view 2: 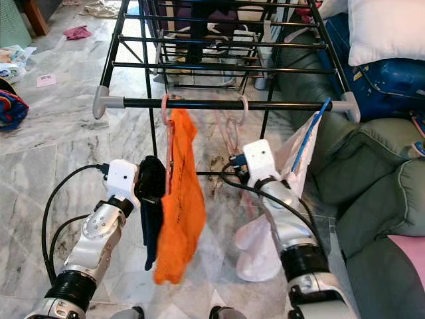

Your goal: Hang hanger

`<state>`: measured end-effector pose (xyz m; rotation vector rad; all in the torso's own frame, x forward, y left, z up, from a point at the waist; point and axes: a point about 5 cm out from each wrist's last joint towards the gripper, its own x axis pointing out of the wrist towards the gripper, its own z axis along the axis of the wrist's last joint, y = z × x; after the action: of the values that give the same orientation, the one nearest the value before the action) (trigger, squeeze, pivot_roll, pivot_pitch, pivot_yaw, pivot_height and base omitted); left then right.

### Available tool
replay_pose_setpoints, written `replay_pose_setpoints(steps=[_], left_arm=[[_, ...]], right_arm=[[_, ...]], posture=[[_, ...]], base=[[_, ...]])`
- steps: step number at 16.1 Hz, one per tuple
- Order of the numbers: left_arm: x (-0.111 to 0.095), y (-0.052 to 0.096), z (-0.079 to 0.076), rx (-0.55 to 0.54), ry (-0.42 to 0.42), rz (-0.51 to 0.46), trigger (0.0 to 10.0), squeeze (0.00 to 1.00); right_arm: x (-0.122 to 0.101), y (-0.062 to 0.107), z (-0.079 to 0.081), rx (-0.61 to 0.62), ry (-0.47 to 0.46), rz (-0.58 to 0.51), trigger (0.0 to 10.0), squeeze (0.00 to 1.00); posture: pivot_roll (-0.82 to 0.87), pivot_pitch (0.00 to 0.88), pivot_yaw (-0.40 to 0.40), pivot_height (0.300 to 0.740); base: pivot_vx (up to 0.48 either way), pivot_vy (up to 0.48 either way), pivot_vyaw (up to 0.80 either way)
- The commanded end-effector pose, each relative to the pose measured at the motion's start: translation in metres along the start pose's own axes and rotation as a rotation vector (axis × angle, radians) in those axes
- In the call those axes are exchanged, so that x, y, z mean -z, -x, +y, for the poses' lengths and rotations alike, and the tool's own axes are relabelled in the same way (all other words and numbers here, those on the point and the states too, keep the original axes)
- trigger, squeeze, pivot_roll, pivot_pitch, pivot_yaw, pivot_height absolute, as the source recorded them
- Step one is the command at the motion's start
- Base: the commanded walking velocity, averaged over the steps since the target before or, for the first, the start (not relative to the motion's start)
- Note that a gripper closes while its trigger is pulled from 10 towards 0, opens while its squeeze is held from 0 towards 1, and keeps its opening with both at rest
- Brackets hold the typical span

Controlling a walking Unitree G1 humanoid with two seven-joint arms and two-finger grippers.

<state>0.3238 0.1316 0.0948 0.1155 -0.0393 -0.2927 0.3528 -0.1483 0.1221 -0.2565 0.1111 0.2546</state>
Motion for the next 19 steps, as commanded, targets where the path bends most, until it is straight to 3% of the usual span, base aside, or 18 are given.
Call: replay_pose_setpoints(steps=[1, 13, 14, 15, 16, 19], left_arm=[[-0.003, -0.004, -0.003, 0.016, -0.009, -0.003, 10.0, 0.00], [0.000, -0.007, -0.007, 0.018, -0.004, 0.008, 10.0, 0.00], [0.000, -0.007, -0.007, 0.017, -0.004, 0.010, 10.0, 0.00], [0.000, -0.008, -0.007, 0.017, -0.005, 0.012, 10.0, 0.00], [0.000, -0.008, -0.006, 0.016, -0.007, 0.014, 10.0, 0.00], [0.001, -0.007, -0.007, 0.014, -0.008, 0.018, 10.0, 0.00]], right_arm=[[0.001, 0.004, -0.006, 0.025, 0.004, 0.005, 10.0, 1.00], [0.003, -0.001, -0.024, -0.032, 0.045, 0.062, 10.0, 1.00], [-0.001, -0.005, -0.023, -0.059, 0.030, 0.055, 10.0, 0.90], [-0.004, -0.008, -0.021, -0.081, 0.019, 0.052, 8.8, 0.54], [-0.007, -0.011, -0.020, -0.105, 0.019, 0.053, 0.0, 0.00], [-0.010, -0.016, -0.016, -0.131, 0.011, 0.059, 0.0, 0.00]], posture=[[0.01, 0.171, -0.036, 0.740], [0.01, 0.160, -0.049, 0.740], [0.01, 0.159, -0.049, 0.740], [0.01, 0.159, -0.049, 0.740], [0.01, 0.158, -0.049, 0.740], [0.01, 0.157, -0.051, 0.740]], base=[[0.000, 0.000, 0.00], [0.000, 0.000, 0.00], [0.000, 0.000, 0.00], [0.000, 0.000, 0.00], [0.000, 0.000, 0.00], [0.000, 0.000, 0.00]])
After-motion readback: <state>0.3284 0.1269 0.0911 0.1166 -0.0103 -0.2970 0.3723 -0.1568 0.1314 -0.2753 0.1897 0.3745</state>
